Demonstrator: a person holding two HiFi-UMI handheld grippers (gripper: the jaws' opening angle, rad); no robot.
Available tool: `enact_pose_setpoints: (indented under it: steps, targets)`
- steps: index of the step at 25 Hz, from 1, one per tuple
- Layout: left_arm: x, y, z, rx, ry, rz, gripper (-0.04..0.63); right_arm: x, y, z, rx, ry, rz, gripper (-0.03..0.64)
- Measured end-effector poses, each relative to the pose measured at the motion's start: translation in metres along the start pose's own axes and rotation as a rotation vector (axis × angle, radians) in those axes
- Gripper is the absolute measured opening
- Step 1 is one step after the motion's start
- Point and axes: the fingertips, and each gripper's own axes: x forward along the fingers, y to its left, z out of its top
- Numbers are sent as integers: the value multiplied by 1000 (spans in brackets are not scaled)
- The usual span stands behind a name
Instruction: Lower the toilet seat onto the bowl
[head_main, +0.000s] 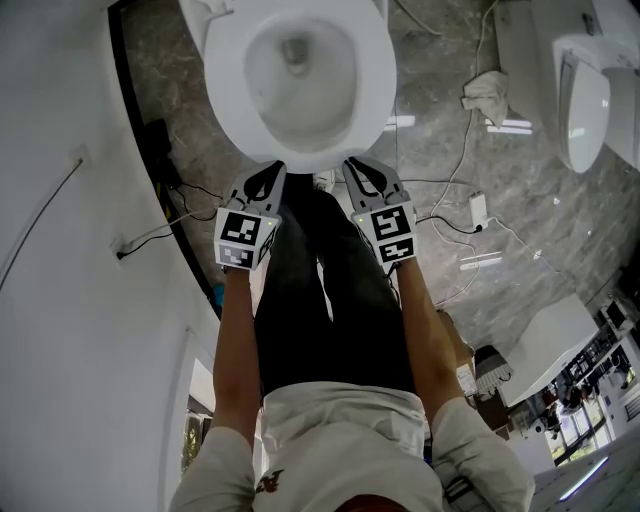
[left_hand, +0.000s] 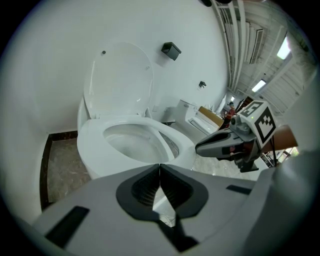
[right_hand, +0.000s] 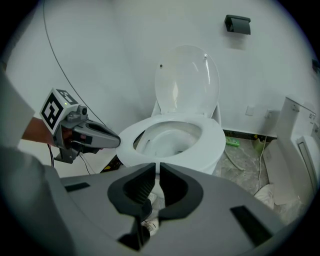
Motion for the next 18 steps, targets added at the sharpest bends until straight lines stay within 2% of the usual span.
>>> enact_pose_setpoints:
  steps: [18]
  targets:
    - [22, 10, -29, -38, 46, -11, 25, 36, 1, -19, 15, 57, 6, 38]
